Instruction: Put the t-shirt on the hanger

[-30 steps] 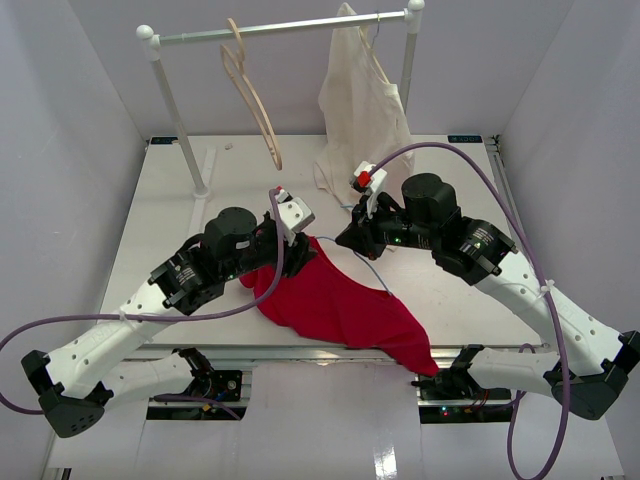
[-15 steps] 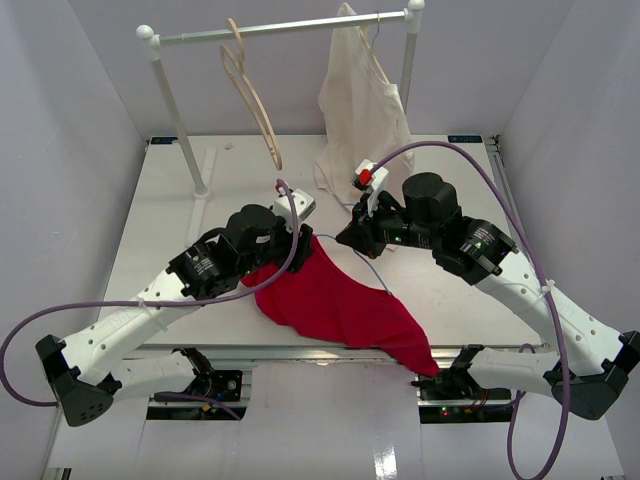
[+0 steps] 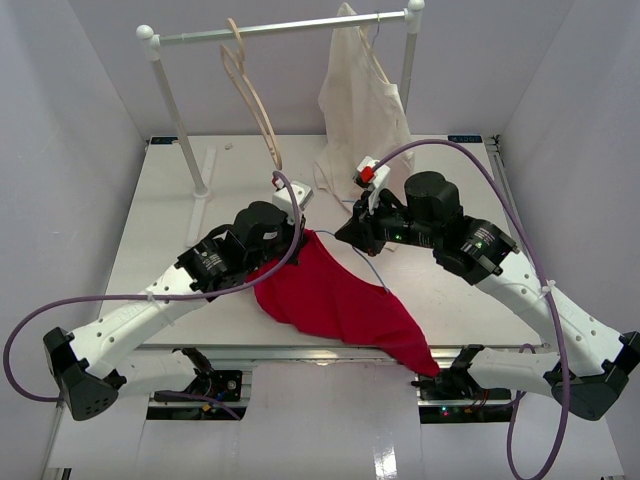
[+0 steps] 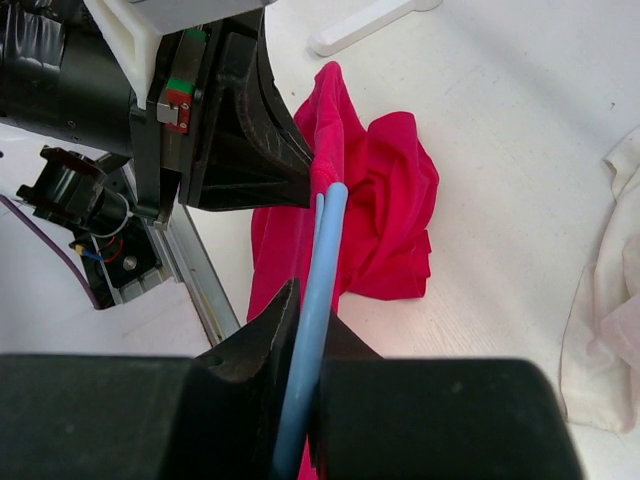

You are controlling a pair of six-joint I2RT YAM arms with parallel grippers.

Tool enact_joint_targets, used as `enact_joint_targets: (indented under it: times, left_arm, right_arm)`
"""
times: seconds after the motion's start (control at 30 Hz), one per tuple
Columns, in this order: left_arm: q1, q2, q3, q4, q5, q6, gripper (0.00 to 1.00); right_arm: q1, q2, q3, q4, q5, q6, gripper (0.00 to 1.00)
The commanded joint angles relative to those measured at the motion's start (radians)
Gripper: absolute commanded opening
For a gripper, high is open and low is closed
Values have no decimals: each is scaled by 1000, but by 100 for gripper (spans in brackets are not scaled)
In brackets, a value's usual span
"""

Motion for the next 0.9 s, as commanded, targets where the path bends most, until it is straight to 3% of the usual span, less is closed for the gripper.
enact_joint_targets:
  times: [0.0, 0.17, 0.2, 0.3, 0.37, 0.57, 0.87]
  left_arm:
    - [-2, -73, -3, 50, -61, -20, 0]
    - [-1, -162, -26, 17, -62, 71, 2]
    - [-2, -192, -23, -18, -60, 121, 6]
    - [-2, -230, -7, -81, -19, 186, 41]
    - [-2, -249, 5, -125, -13, 208, 49]
    - [-2, -308, -9, -241, -69, 199, 54]
    - [-2, -361, -95, -250, -150, 215, 57]
  right_arm:
    - [2, -42, -10, 84, -16, 15, 8]
    - [2, -45, 8, 25, 4, -16, 8]
    - [2, -46, 30, -1, 18, -25, 8]
    - [1, -43, 71, -67, 1, -47, 8]
    - [1, -49, 87, -83, -15, -50, 8]
    - [1, -49, 163, -126, -37, -50, 8]
    - [2, -60, 238, -161, -107, -41, 8]
